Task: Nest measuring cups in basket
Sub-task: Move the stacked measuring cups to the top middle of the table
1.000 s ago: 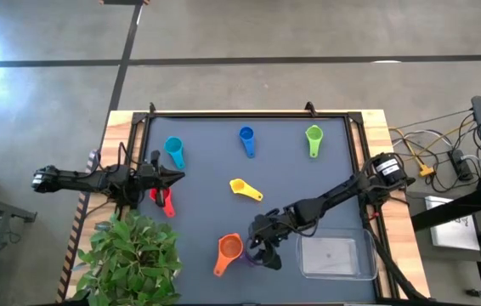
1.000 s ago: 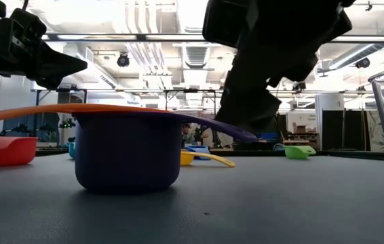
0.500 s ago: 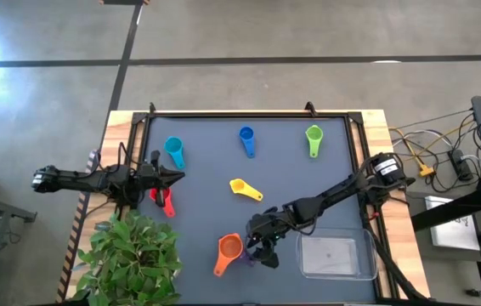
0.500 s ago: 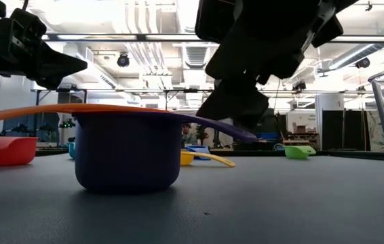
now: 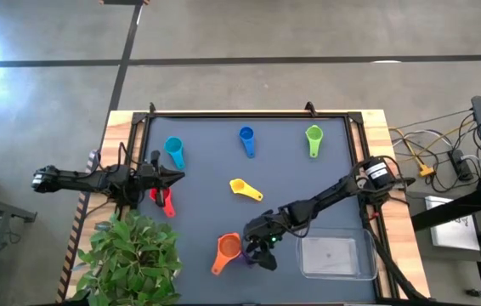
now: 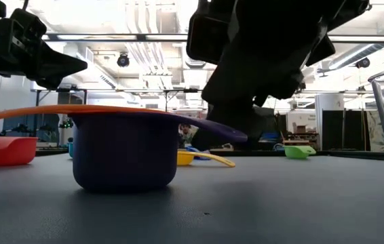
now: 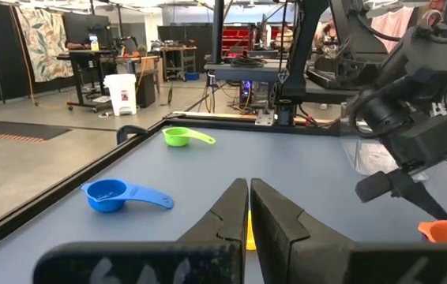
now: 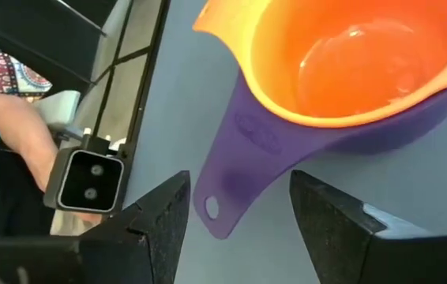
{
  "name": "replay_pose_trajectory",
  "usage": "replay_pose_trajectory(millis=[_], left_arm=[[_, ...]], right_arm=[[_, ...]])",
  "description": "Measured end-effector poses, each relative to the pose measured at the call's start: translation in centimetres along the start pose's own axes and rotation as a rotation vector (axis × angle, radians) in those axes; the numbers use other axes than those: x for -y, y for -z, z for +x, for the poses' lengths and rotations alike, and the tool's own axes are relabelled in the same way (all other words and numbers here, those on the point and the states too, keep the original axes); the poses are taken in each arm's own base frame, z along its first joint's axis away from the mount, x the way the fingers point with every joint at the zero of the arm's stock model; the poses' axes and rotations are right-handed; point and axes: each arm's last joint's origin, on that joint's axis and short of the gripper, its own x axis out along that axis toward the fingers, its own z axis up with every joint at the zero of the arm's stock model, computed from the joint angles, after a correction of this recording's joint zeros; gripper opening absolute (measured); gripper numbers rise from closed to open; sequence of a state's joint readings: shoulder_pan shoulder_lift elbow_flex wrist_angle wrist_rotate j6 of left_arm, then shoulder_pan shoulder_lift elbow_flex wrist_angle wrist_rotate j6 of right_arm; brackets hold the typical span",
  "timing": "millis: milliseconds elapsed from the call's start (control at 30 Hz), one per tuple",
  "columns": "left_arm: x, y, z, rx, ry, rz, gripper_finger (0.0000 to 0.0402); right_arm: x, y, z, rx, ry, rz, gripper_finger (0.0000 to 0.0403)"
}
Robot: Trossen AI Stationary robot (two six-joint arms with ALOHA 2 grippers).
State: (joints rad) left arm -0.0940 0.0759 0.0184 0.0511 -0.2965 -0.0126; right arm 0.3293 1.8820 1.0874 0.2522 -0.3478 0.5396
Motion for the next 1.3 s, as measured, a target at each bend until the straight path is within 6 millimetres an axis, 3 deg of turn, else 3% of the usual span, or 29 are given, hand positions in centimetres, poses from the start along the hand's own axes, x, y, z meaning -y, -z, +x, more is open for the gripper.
replay_pose_trajectory(millis=[467, 633, 767, 1033, 1300], left_arm=[[0.0, 0.0, 0.0, -0.001, 0.000, 0.000, 0.0000], [0.0, 0.0, 0.0, 0.000, 0.000, 0.000, 0.0000], [0.0, 0.0, 0.0, 0.000, 0.000, 0.000, 0.0000], [0.0, 0.0, 0.0, -0.001, 0.000, 0.000, 0.0000], [0.0, 0.0, 0.0, -0.001, 0.000, 0.000, 0.0000]], right_arm=[[1.7, 0.7, 1.4, -0.023, -0.003, 0.018, 0.0098], [2.1, 0.1, 1.2, 0.009, -0.012, 0.012, 0.0028], [2.1, -0.4, 0.7, 0.022, -0.023, 0.005, 0.0010], [1.8, -2.0, -2.0, 0.044, -0.007, 0.002, 0.0009], [2.9, -2.6, -7.8, 0.107, 0.002, 0.032, 0.0008]])
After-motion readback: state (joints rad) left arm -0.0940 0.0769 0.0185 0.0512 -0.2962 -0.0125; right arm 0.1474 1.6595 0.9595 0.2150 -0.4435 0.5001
